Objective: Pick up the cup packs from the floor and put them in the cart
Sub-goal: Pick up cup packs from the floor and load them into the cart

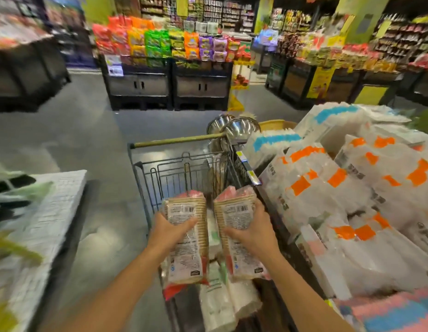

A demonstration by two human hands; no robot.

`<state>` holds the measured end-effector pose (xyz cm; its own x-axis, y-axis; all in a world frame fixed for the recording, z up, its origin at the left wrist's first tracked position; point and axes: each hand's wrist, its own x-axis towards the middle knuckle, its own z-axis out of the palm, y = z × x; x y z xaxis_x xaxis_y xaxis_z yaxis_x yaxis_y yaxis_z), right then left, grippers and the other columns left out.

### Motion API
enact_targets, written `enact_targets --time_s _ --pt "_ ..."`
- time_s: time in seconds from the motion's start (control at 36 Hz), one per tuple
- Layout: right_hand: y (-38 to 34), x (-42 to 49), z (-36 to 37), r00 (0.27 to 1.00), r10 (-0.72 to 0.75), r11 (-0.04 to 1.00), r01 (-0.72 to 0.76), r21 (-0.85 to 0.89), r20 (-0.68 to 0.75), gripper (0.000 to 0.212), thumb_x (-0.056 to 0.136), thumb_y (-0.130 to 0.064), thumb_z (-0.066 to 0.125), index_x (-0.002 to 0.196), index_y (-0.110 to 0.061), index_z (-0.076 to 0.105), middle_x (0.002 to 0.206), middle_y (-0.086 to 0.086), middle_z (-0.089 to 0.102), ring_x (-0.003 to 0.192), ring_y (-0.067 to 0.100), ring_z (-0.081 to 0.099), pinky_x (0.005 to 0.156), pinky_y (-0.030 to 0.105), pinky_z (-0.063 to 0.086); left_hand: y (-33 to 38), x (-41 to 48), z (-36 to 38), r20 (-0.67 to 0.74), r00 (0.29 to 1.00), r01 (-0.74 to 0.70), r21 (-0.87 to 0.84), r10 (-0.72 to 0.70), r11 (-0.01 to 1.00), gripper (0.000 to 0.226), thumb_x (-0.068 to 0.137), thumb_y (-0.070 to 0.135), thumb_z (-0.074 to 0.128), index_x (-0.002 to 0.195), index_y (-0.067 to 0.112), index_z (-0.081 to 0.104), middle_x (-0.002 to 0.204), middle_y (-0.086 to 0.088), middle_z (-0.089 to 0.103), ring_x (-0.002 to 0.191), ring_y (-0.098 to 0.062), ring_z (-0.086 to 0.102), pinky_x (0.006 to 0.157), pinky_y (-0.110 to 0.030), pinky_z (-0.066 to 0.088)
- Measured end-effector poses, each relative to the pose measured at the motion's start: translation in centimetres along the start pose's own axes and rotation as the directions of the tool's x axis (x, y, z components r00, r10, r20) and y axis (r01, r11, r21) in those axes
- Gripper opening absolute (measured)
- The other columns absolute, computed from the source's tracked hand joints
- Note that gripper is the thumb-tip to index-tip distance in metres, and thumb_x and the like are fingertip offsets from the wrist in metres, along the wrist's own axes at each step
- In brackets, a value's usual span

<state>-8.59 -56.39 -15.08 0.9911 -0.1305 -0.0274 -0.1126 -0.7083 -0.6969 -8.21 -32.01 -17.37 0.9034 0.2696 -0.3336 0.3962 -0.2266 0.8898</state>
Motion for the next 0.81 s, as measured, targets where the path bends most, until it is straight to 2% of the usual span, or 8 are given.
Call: enact_targets --time_s 0.17,0.22,0.28,0.33,0.39,0.44,0.58,0.81 --pt "1.8 2.4 5.0 0.985 0.058 0.998 -0.057 -0.009 0.162 0.123 0.059 -0.063 0.090 0.156 -0.029 0.021 0.145 0.000 0.051 0.131 0.021 0.054 0.105 0.051 0.050 -4.9 2.6 2.6 -0.026 0.981 0.191 -0.060 -0.193 0.980 0.093 0.062 0.049 0.091 0.133 0.016 0.042 0.116 -0.001 0.067 0.101 -0.022 0.067 0.096 -0.047 0.054" --pt "3.0 3.0 6.5 0.974 0.091 0.996 -0.084 -0.043 0.206 0.127 0.058 -0.067 0.088 0.157 -0.029 0.019 0.148 0.001 0.047 0.136 0.025 0.049 0.107 0.053 0.048 -6.8 3.6 3.9 -0.039 0.956 0.286 -0.073 -0.290 0.955 0.085 0.062 0.048 0.092 0.122 0.018 0.040 0.105 0.004 0.063 0.085 -0.014 0.062 0.087 -0.040 0.055" --pt "4.2 3.5 7.9 0.961 0.152 0.987 -0.135 -0.088 0.229 0.127 0.061 -0.069 0.086 0.158 -0.028 0.016 0.150 0.003 0.045 0.139 0.026 0.045 0.107 0.053 0.047 -8.7 4.3 5.2 -0.049 0.932 0.355 -0.070 -0.359 0.932 0.088 0.062 0.049 0.092 0.124 0.017 0.037 0.101 0.006 0.060 0.079 -0.011 0.057 0.077 -0.032 0.050" --pt "5.6 3.7 9.3 0.946 0.214 0.973 -0.185 -0.136 0.244 0.127 0.064 -0.070 0.084 0.160 -0.028 0.012 0.154 0.003 0.041 0.141 0.026 0.043 0.107 0.052 0.047 -10.4 4.8 6.4 -0.048 0.907 0.417 -0.035 -0.419 0.908 0.101 0.062 0.052 0.091 0.136 0.013 0.034 0.118 -0.002 0.062 0.092 -0.019 0.061 0.080 -0.030 0.047" --pt "7.1 4.0 10.8 0.918 0.290 0.951 -0.245 -0.186 0.272 0.130 0.064 -0.072 0.083 0.161 -0.028 0.008 0.156 0.005 0.037 0.141 0.029 0.042 0.105 0.051 0.048 -12.2 5.3 7.6 -0.039 0.877 0.478 -0.018 -0.478 0.878 0.115 0.062 0.055 0.090 0.147 0.013 0.025 0.142 -0.009 0.053 0.119 -0.031 0.058 0.094 -0.039 0.049" --pt "8.6 4.3 12.3 0.885 0.359 0.926 -0.296 -0.236 0.298 0.132 0.065 -0.072 0.082 0.161 -0.027 0.004 0.158 0.008 0.034 0.142 0.031 0.042 0.106 0.052 0.047 -13.9 5.8 8.7 -0.042 0.860 0.509 -0.007 -0.509 0.861 0.125 0.061 0.057 0.089 0.154 0.017 0.015 0.152 -0.012 0.043 0.132 -0.035 0.050 0.105 -0.046 0.045" --pt "11.6 5.0 15.6 0.832 0.430 0.894 -0.337 -0.295 0.350 0.135 0.064 -0.078 0.079 0.161 -0.024 0.003 0.161 0.010 0.029 0.142 0.032 0.043 0.107 0.052 0.047 -17.0 7.1 10.6 -0.104 0.787 0.615 0.063 -0.608 0.786 0.125 0.060 0.062 0.086 0.152 0.012 0.017 0.153 -0.016 0.042 0.132 -0.038 0.050 0.104 -0.049 0.047" --pt "14.2 5.1 18.5 0.790 0.466 0.874 -0.341 -0.346 0.398 0.134 0.068 -0.068 0.084 0.162 -0.029 -0.005 0.164 0.009 0.024 0.144 0.035 0.040 0.106 0.053 0.047 -18.8 7.9 11.8 -0.103 0.783 0.616 0.263 -0.613 0.743 0.129 0.060 0.070 0.079 0.154 0.017 0.009 0.157 -0.017 0.029 0.137 -0.039 0.042 0.107 -0.053 0.044"
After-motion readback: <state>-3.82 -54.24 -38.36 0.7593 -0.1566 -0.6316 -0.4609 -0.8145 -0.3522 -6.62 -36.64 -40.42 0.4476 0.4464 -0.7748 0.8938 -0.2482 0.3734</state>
